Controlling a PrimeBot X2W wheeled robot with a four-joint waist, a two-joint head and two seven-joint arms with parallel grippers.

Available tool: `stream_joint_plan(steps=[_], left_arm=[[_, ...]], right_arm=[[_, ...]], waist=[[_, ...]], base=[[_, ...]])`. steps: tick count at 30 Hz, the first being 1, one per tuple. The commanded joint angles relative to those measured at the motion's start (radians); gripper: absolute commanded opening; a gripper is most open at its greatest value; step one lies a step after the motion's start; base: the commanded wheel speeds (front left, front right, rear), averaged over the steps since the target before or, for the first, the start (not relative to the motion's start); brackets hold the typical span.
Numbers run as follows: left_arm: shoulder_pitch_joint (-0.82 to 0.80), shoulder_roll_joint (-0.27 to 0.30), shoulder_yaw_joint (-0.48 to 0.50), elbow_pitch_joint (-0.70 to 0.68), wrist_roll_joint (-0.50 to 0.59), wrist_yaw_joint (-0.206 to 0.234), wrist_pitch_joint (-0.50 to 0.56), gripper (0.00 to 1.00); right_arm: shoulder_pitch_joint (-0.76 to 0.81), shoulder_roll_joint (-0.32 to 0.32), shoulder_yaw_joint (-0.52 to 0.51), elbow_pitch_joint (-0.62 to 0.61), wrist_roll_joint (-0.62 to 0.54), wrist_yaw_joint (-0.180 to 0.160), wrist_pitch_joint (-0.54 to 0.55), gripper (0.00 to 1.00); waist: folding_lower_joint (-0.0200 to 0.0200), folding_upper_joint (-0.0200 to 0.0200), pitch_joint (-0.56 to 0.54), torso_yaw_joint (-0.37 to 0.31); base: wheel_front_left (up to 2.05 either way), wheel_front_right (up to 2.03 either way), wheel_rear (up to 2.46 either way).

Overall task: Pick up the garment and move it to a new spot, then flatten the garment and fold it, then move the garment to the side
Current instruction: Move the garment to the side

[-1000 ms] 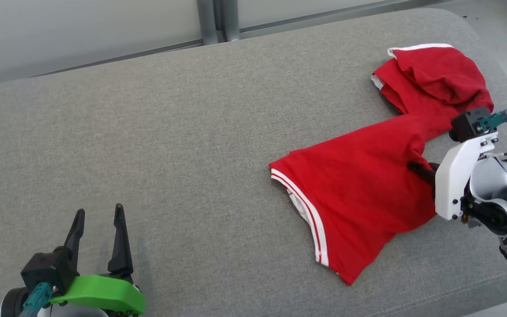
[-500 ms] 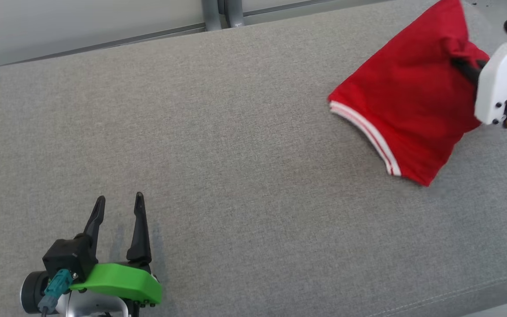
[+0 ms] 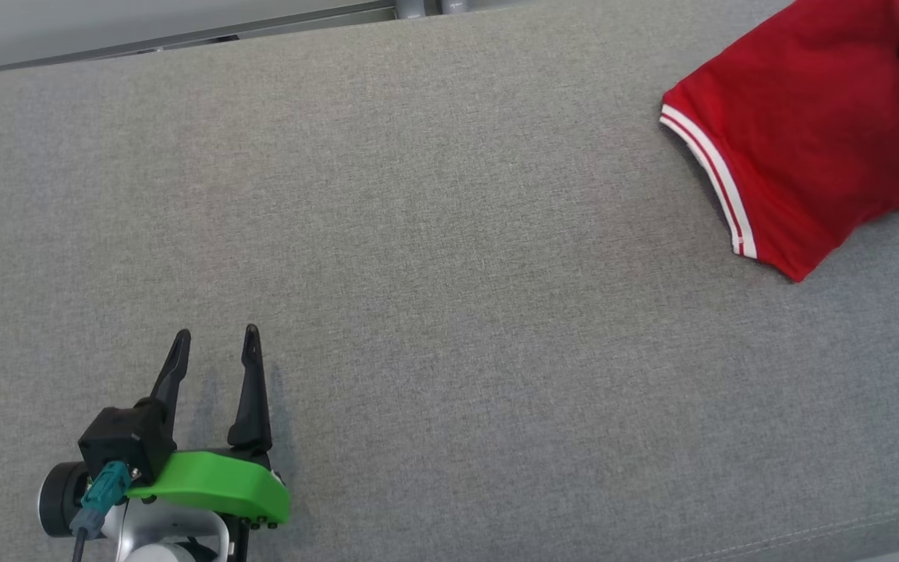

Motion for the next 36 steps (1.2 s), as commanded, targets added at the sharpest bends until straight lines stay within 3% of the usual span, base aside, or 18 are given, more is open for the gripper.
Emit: stream_joint_plan(steps=[1, 5, 6, 8, 15, 19, 29, 36], left_arm=[[-0.016, 0.007, 0.002, -0.001, 0.005, 0.001, 0.002, 1.0], [-0.016, 0.011, -0.002, -0.006, 0.006, 0.006, 0.007, 1.0], [-0.015, 0.012, -0.004, -0.006, 0.008, 0.005, 0.009, 1.0], [-0.016, 0.014, -0.007, -0.007, 0.011, 0.007, 0.01, 1.0], [-0.005, 0.026, -0.001, -0.021, 0.011, 0.018, 0.018, 1.0], [0.006, 0.04, 0.008, -0.035, 0.012, 0.024, 0.025, 1.0], [0.018, 0.061, 0.037, -0.035, -0.001, 0.028, -0.003, 1.0], [0.044, 0.069, 0.061, 0.014, -0.017, 0.014, -0.056, 1.0]], right_arm=[[-0.01, -0.021, -0.014, 0.016, -0.012, 0.0, 0.003, 0.0], [0.013, -0.048, -0.06, 0.089, -0.081, 0.0, -0.034, 0.0], [0.017, -0.048, -0.076, 0.108, -0.107, 0.0, -0.067, 0.09], [0.026, -0.023, -0.12, 0.162, -0.149, 0.0, -0.131, 1.0], [0.058, 0.026, -0.155, 0.244, -0.225, 0.0, -0.212, 1.0], [0.084, 0.05, -0.163, 0.23, -0.225, 0.0, -0.324, 1.0], [0.255, 0.053, -0.19, 0.063, -0.226, 0.0, -0.646, 1.0], [0.466, 0.123, -0.286, -0.104, -0.306, 0.0, -0.804, 1.0]], waist=[[0.0, 0.009, 0.011, 0.009], [0.0, 0.009, 0.019, 0.019], [0.0, 0.009, 0.019, 0.02], [0.0, 0.009, 0.02, 0.02], [0.0, 0.009, 0.019, 0.007], [0.0, 0.009, 0.01, -0.008], [0.0, 0.009, -0.067, -0.015], [0.0, 0.009, -0.129, -0.007]], base=[[0.0, 0.0, 0.0], [0.0, 0.0, 0.0], [0.0, 0.0, 0.0], [0.0, 0.0, 0.0], [0.0, 0.0, 0.0], [0.0, 0.0, 0.0], [0.0, 0.0, 0.0], [0.0, 0.0, 0.0]])
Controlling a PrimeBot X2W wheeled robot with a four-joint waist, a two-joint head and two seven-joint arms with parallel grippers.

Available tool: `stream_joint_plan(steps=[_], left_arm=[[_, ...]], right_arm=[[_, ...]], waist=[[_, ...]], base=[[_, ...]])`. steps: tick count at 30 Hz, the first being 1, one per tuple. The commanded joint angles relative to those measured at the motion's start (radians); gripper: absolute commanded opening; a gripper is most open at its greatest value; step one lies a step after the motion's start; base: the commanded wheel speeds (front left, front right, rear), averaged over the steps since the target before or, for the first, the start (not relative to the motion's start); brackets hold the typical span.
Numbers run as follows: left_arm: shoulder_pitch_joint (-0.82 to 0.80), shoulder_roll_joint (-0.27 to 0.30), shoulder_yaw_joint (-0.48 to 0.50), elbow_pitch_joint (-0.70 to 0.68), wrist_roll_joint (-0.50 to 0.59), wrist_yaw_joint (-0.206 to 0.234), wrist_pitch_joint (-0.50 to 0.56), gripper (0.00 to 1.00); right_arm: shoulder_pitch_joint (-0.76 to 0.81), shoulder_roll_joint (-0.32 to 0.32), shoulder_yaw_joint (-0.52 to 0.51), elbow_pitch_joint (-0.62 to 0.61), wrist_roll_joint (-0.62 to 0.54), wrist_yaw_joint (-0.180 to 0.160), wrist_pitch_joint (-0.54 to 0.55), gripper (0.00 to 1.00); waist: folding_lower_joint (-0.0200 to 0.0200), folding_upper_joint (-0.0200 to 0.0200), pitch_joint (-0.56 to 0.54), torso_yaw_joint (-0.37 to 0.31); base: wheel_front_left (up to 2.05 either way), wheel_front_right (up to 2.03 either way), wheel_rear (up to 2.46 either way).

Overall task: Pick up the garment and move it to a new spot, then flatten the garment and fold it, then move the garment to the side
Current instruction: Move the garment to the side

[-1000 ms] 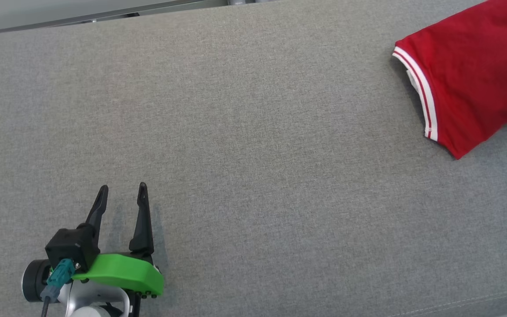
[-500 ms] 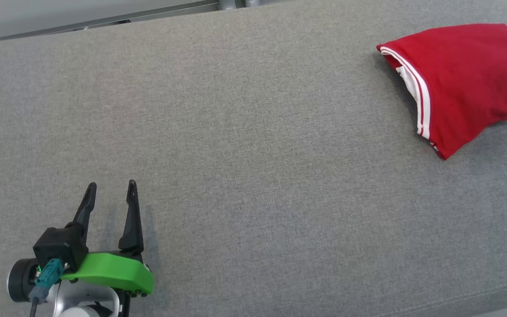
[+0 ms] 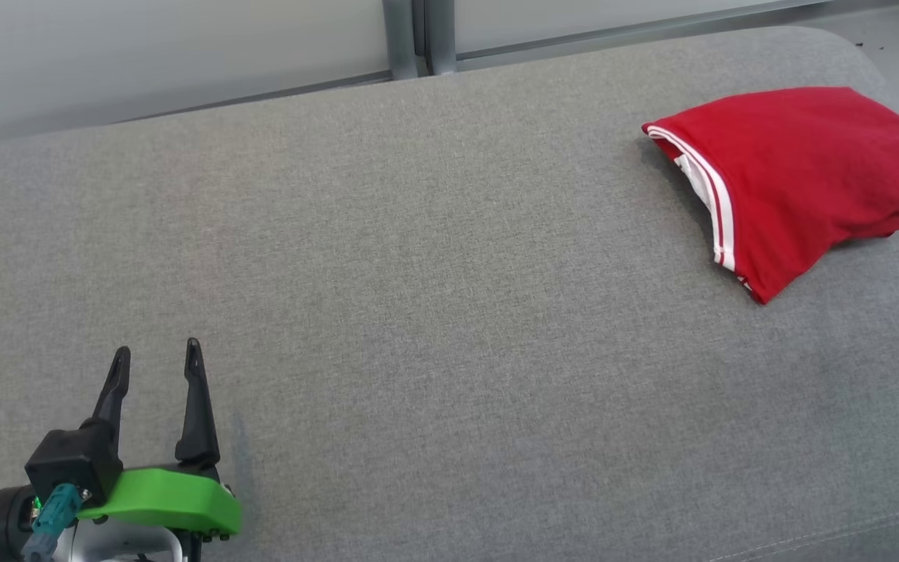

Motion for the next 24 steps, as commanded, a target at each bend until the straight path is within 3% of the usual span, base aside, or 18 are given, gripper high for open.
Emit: stream_joint_plan(steps=[1, 10, 24], left_arm=[[0.011, 0.008, 0.0, 0.023, -0.004, -0.012, -0.015, 1.0], [0.031, -0.006, 0.0, 0.152, -0.028, -0.043, -0.072, 1.0], [0.016, -0.01, 0.005, 0.294, -0.036, -0.111, -0.13, 1.0]], right_arm=[[0.078, 0.033, -0.027, -0.038, -0.021, -0.001, -0.02, 1.0], [0.351, 0.183, -0.124, -0.209, -0.136, -0.001, -0.068, 1.0], [0.506, 0.377, -0.225, -0.278, -0.37, -0.001, -0.097, 1.0]], waist=[[0.0, 0.0091, -0.04, 0.017], [0.0, 0.0091, -0.11, 0.103], [0.0, 0.0091, -0.137, 0.165]], base=[[0.0, 0.0, 0.0], [0.0, 0.0, 0.0], [0.0, 0.0, 0.0]])
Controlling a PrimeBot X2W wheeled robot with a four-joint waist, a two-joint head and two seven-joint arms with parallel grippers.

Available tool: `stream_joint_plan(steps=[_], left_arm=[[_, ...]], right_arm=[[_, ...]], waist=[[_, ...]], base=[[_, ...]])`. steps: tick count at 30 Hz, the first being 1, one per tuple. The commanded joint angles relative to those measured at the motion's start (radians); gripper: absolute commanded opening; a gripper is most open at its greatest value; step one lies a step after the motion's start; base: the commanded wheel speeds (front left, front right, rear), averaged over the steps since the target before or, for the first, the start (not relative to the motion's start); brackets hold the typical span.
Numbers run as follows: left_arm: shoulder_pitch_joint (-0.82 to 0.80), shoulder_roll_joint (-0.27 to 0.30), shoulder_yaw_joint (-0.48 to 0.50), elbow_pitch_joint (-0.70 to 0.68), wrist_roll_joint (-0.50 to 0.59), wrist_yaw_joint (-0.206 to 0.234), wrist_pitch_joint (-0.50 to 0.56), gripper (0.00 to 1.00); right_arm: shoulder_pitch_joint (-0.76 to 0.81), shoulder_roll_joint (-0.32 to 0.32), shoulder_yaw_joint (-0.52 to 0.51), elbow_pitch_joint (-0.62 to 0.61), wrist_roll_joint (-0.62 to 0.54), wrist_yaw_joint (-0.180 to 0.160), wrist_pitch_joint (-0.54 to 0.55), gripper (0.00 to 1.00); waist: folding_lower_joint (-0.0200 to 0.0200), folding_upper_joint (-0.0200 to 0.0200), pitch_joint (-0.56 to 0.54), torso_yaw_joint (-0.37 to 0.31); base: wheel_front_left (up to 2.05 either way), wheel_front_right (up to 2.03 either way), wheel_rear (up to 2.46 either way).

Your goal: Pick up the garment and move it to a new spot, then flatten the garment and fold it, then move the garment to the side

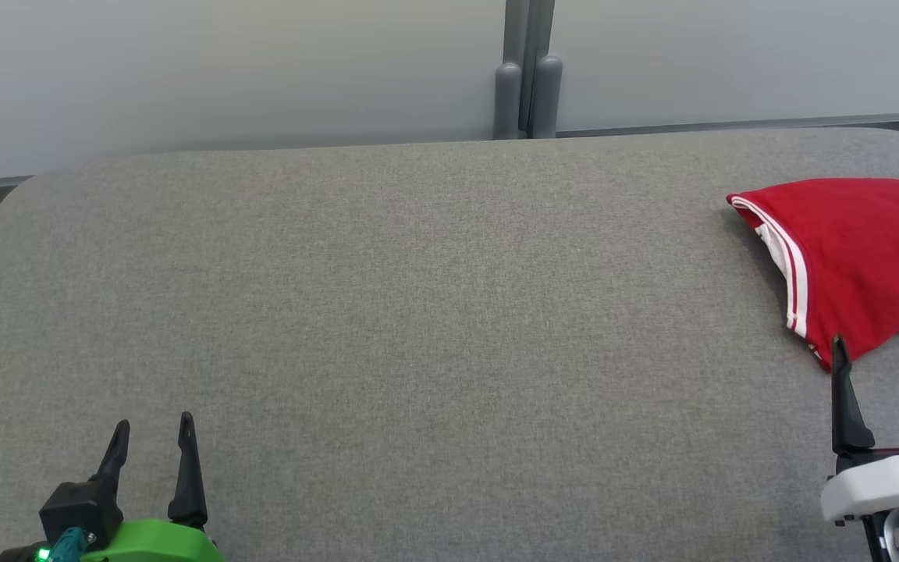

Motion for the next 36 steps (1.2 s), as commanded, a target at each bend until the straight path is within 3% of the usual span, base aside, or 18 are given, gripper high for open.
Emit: stream_joint_plan(steps=[1, 18, 33, 34, 36], left_arm=[[-0.007, -0.004, 0.007, 0.007, 0.001, -0.009, -0.006, 1.0], [0.015, -0.039, 0.054, 0.042, 0.029, -0.044, -0.019, 1.0], [0.03, -0.068, 0.1, 0.041, 0.062, -0.066, -0.018, 1.0], [0.019, -0.067, 0.096, 0.04, 0.06, -0.066, -0.015, 1.0], [0.02, -0.067, 0.097, 0.04, 0.06, -0.067, -0.015, 1.0]], right_arm=[[0.022, 0.002, -0.014, -0.001, -0.018, -0.001, -0.004, 1.0], [0.037, 0.075, -0.055, 0.013, -0.156, -0.001, -0.004, 1.0], [0.02, 0.082, -0.041, 0.023, -0.146, -0.001, -0.004, 1.0], [0.028, 0.083, -0.04, 0.023, -0.149, 0.0, 0.0, 1.0], [0.028, 0.083, -0.04, 0.023, -0.15, 0.0, 0.0, 1.0]], waist=[[0.0, 0.0091, -0.006, 0.003], [0.0, 0.0091, -0.024, -0.006], [0.0, 0.0091, -0.028, 0.003], [0.0, 0.0, -0.028, 0.003], [0.0, 0.0003, -0.029, 0.002]], base=[[0.0, 0.0, 0.0], [0.0, 0.0, 0.0], [0.0, 0.0, 0.0], [0.0, 0.0, 0.0], [0.0, 0.0, 0.0]])
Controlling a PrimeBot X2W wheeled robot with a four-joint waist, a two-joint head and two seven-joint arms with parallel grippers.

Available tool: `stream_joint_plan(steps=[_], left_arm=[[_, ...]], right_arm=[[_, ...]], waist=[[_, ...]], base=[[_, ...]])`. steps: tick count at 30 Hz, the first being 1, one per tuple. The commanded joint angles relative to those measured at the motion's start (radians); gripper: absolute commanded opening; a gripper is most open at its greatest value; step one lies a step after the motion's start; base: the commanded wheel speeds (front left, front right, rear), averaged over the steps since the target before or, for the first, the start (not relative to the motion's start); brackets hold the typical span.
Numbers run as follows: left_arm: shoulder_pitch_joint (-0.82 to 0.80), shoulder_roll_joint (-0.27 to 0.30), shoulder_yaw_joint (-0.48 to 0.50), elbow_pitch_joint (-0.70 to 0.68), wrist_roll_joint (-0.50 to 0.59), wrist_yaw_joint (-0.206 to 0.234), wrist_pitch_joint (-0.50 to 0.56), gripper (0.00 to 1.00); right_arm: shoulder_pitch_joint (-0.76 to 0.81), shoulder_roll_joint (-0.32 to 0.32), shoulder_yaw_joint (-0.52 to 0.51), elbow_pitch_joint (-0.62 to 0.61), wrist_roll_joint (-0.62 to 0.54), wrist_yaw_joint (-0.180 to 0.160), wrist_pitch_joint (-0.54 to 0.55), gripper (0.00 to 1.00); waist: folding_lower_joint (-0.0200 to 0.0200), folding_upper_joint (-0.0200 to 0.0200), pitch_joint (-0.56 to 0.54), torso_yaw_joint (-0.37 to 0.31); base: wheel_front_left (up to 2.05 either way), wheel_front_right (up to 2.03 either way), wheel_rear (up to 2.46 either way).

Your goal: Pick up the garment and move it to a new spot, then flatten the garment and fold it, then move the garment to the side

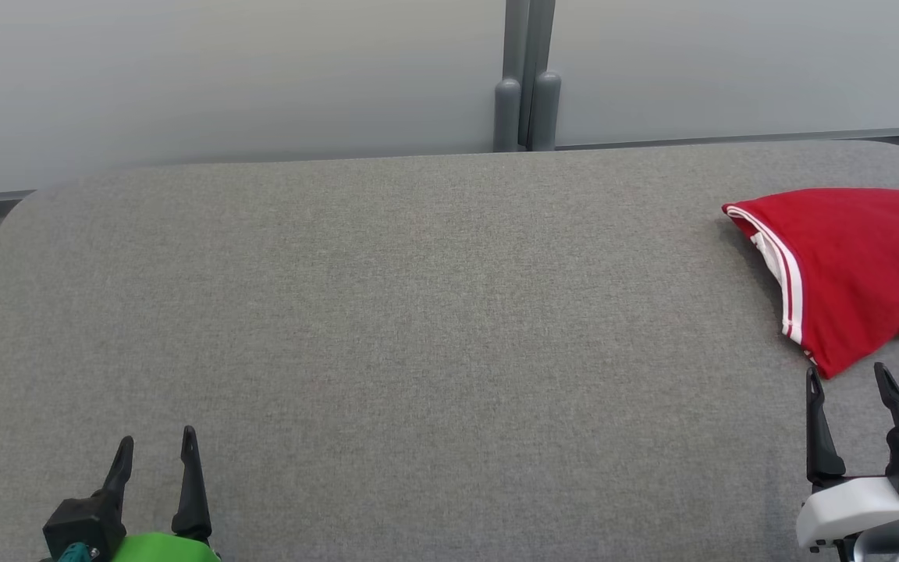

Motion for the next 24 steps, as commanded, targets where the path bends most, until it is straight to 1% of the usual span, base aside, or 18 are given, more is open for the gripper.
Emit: stream_joint_plan(steps=[1, 11, 12, 16, 20, 24], left_arm=[[-0.006, 0.012, 0.006, -0.013, 0.0, 0.0, -0.002, 1.0], [-0.003, 0.013, 0.012, -0.012, 0.002, -0.005, -0.002, 1.0], [0.003, -0.001, 0.003, 0.001, 0.0, -0.003, 0.0, 0.0], [0.013, -0.02, -0.003, 0.032, -0.004, -0.004, 0.007, 0.0], [0.002, -0.032, 0.015, 0.031, -0.07, -0.018, 0.028, 0.0], [-0.008, -0.043, 0.032, 0.03, -0.132, -0.032, 0.048, 0.0]], right_arm=[[-0.01, -0.009, -0.003, -0.016, 0.0, 0.0, -0.002, 1.0], [-0.009, -0.009, 0.002, -0.019, -0.002, 0.0, -0.002, 1.0], [-0.001, 0.0, 0.004, 0.0, 0.0, 0.0, 0.0, 0.0], [0.005, 0.012, 0.004, 0.039, 0.005, 0.0, 0.006, 0.0], [-0.02, 0.011, -0.007, 0.059, 0.095, 0.0, 0.042, 0.0], [-0.026, 0.01, 0.002, 0.06, 0.193, 0.0, 0.063, 0.0]], waist=[[0.0, 0.0002, 0.0, 0.0], [0.0, 0.001, -0.001, -0.003], [0.0, 0.0, -0.001, -0.003], [0.0, 0.0001, -0.002, -0.004], [0.0, 0.0003, -0.002, -0.005], [0.0, 0.0006, -0.003, -0.006]], base=[[0.0, 0.0, 0.0], [0.0, 0.0, 0.0], [0.0, 0.0, 0.0], [0.0, 0.0, 0.0], [0.0, 0.0, 0.0], [0.0, 0.0, 0.0]])
